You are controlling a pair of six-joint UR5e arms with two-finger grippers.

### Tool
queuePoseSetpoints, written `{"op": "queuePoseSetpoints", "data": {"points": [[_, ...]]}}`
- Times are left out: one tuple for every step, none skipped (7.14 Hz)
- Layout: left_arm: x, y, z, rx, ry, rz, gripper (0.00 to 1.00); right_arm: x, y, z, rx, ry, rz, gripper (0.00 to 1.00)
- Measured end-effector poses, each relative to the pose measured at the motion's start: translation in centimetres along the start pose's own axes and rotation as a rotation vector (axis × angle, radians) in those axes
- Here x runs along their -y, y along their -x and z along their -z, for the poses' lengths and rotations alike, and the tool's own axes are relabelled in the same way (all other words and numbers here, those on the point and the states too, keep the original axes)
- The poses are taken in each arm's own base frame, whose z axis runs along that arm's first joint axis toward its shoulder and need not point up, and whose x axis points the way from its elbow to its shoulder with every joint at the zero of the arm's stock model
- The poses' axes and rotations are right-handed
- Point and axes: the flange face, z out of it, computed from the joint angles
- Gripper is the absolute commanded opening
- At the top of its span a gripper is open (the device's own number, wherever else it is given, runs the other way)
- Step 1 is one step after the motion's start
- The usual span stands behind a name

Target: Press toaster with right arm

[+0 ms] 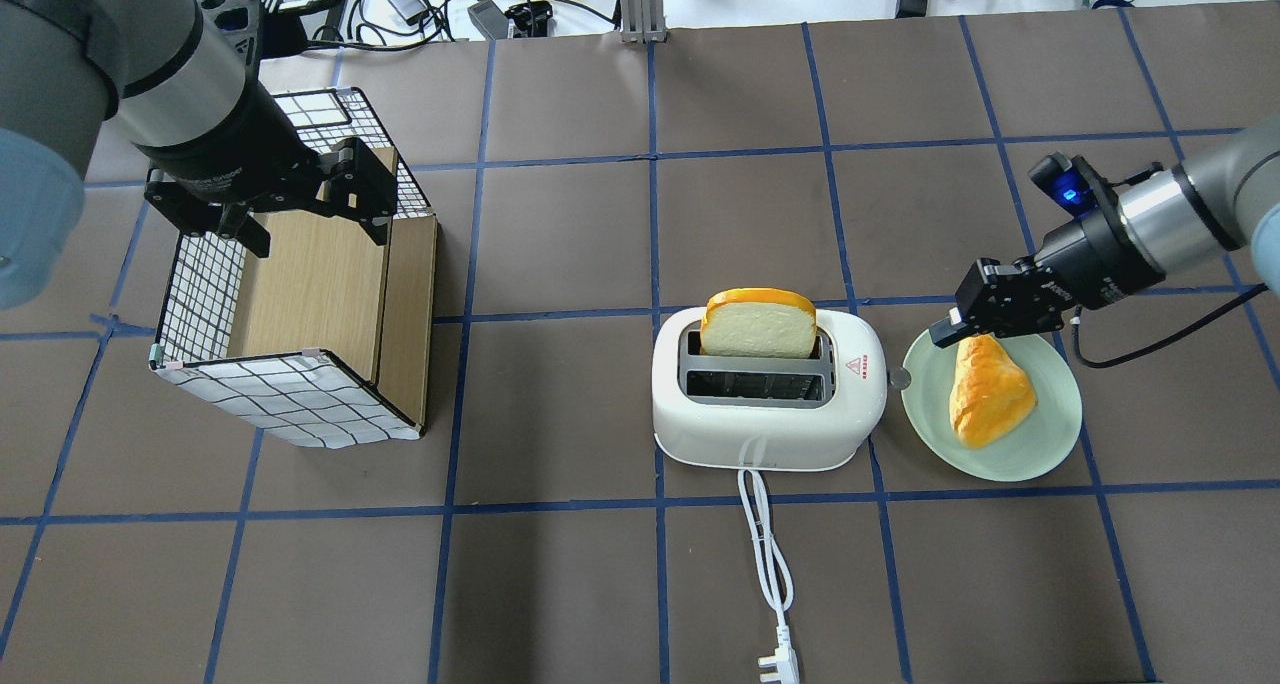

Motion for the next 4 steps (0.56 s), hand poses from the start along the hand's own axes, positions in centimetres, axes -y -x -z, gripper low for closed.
{"op": "queuePoseSetpoints", "data": {"points": [[0.0,0.0,0.0,0.0,0.0,0.0,1.0,0.5,3.6,3.7,-0.115,0.015,-0.018,0.0],[0.0,0.0,0.0,0.0,0.0,0.0,1.0,0.6,7.7,7.1,-0.222,0.011,-0.051,0.0],[0.0,0.0,0.0,0.0,0.0,0.0,1.0,0.4,11.8,9.2,-0.313,-0.015,-0.096,0.0],[0.0,0.0,0.0,0.0,0.0,0.0,1.0,0.0,15.6,9.6,-0.392,-0.043,-0.136,0.0]]}}
